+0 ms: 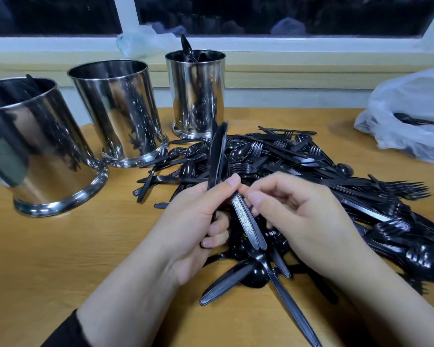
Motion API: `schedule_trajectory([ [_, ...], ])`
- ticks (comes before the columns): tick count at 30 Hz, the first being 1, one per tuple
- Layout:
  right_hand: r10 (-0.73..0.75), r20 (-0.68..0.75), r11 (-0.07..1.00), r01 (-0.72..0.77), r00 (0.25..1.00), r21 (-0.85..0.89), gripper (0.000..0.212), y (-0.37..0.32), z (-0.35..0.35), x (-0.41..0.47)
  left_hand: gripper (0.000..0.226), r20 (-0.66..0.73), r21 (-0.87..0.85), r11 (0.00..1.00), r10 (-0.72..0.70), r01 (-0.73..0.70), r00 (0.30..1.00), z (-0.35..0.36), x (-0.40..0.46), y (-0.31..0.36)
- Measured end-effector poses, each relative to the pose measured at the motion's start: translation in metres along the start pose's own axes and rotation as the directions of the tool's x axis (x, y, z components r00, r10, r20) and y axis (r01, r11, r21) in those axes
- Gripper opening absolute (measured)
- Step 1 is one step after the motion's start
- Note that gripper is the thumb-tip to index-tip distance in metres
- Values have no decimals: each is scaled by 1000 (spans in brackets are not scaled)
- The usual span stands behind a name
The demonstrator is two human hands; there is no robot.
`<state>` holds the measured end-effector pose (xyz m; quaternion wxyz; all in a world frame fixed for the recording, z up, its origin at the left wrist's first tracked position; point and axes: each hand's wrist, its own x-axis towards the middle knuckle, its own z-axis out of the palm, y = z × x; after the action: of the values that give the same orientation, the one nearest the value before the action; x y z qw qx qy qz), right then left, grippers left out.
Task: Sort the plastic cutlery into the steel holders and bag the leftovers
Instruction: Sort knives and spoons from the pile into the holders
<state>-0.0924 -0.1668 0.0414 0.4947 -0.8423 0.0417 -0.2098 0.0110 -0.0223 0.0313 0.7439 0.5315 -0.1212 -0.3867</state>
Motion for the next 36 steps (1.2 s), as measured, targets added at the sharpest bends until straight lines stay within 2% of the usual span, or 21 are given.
schedule_trajectory([
  [4, 166, -137, 981, -149, 977, 126, 11, 1, 1, 14, 25, 93, 135, 990, 26, -39, 995, 0, -4, 2],
  [6, 237, -87, 956, -216, 968, 199, 17, 3, 1, 18, 27, 121, 187, 981, 25, -47, 992, 0, -6, 2],
  [9, 263, 39, 919, -263, 964, 295, 39, 7, 3, 23, 29, 140, 257, 965, 26, -62, 990, 1, -6, 2],
  [11, 294, 34, 897, -288, 955, 336, 45, 7, 6, 26, 30, 156, 269, 961, 18, -60, 988, 0, -6, 2],
  [15, 305, -57, 899, -268, 951, 347, 27, 4, 5, 29, 33, 175, 280, 957, 28, -77, 984, -7, -6, 4],
  [18, 305, -128, 906, -246, 944, 344, 26, 4, 2, 30, 35, 145, 297, 950, 51, -93, 988, -15, -6, 5],
  [23, 291, -100, 909, -242, 952, 340, 14, 4, 2, 29, 29, 109, 338, 932, 96, -128, 989, -20, -7, 7],
  [26, 288, -118, 918, -238, 950, 318, 18, 3, -3, 29, 41, 45, 330, 928, 167, -172, 985, -22, -7, 9],
  [28, 258, -191, 956, -222, 947, 193, 20, 3, -10, 29, 40, -32, 319, 930, 204, -183, 978, -26, -5, 11],
  [31, 179, -185, 956, -215, 966, -199, 25, 3, -19, 25, 28, -120, 348, 918, 242, -187, 963, -34, -3, 10],
  [34, 220, -107, 916, -243, 970, -320, 26, 5, -20, 24, 36, -155, 394, 899, 267, -189, 951, -37, -2, 8],
  [36, 209, -133, 893, -244, 969, -378, 20, 11, -20, 25, 37, -176, 353, 917, 262, -187, 949, -38, -2, 7],
])
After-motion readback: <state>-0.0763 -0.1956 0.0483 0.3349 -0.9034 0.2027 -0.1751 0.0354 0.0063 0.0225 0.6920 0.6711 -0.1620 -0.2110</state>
